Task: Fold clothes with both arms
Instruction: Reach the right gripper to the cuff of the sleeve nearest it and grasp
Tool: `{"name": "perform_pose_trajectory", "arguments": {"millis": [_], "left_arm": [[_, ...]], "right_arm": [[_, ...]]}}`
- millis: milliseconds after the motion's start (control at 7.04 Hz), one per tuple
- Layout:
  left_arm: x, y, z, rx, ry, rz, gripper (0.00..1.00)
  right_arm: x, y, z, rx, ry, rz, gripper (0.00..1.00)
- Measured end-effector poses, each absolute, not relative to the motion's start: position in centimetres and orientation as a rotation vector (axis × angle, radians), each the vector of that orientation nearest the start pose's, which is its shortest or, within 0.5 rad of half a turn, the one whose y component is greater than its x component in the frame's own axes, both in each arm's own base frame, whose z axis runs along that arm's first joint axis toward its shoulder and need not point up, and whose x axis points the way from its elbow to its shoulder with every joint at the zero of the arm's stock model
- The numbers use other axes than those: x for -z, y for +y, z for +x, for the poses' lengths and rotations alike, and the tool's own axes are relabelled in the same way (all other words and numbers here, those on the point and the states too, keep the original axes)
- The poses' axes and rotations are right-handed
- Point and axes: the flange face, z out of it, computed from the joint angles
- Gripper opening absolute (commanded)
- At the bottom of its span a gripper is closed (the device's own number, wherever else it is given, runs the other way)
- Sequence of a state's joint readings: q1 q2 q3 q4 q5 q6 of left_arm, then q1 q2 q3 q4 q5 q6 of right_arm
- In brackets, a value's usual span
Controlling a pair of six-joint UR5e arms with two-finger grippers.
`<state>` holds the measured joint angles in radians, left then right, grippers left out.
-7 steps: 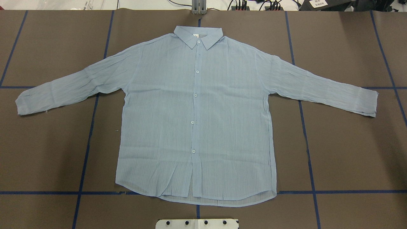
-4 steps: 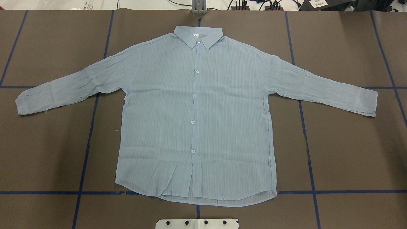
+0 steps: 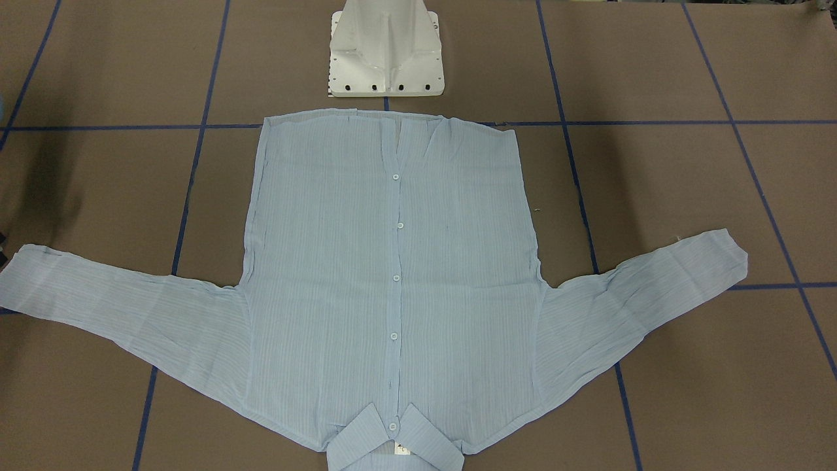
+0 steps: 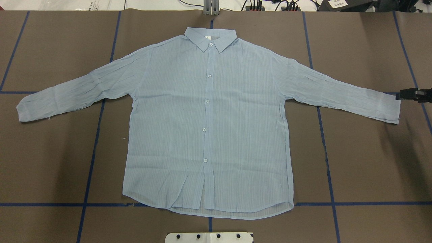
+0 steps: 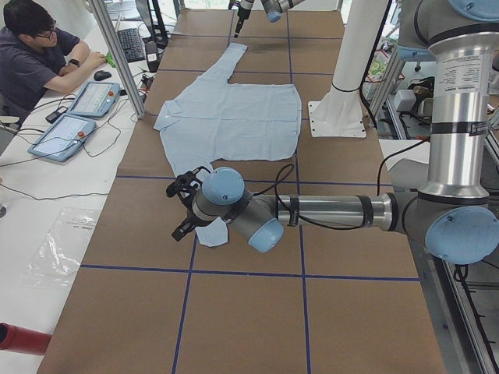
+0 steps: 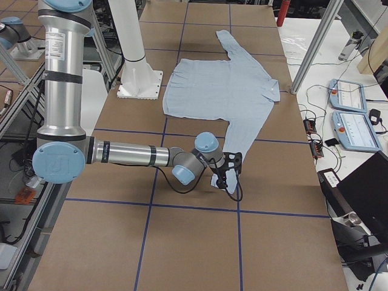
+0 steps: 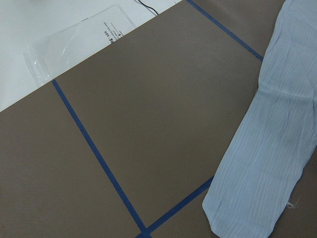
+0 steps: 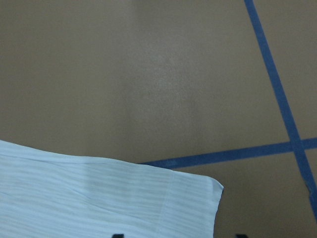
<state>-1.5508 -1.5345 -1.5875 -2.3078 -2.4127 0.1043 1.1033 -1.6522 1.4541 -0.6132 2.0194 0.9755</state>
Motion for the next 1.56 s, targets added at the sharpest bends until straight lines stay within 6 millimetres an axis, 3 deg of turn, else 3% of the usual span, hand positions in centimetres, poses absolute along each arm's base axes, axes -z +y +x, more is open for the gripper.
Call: {"name": "perform_pose_trajectory", "arguments": {"millis": [142,284,426,710,852,994,1561], "left_arm": [[-57.9,-49.6,-4.9,-0.415,0.779,0.711,1.0],[-57.7,-49.6,-4.9,-0.417,0.779,0.715,1.0],[-57.6,-49.5,-5.0,-0.418,0.778,0.717,1.0],[-57.8,-49.3,-5.0,-0.421,0.777,0.725,1.0],[-58.0,-49.2,-5.0,-0.424,0.776,0.732,1.0],[-58.1,-49.1,-5.0,-0.424,0.776,0.735,1.0],[-58.5,-49.0,-5.0,-0.422,0.776,0.731,1.0]], "right_arm": [[-67.9,-46.6,-14.7,-0.337,-0.825,0.266,0.71],[-69.2,-46.1,-15.2,-0.346,-0.831,0.264,0.59],[-69.6,-46.0,-15.5,-0.348,-0.833,0.266,0.48],[-69.2,-46.5,-16.2,-0.345,-0.838,0.275,0.4],[-69.0,-46.7,-16.6,-0.342,-0.836,0.283,0.06],[-68.8,-46.8,-17.0,-0.339,-0.835,0.29,0.0],[-66.4,-47.4,-17.2,-0.324,-0.868,0.321,0.0]]}}
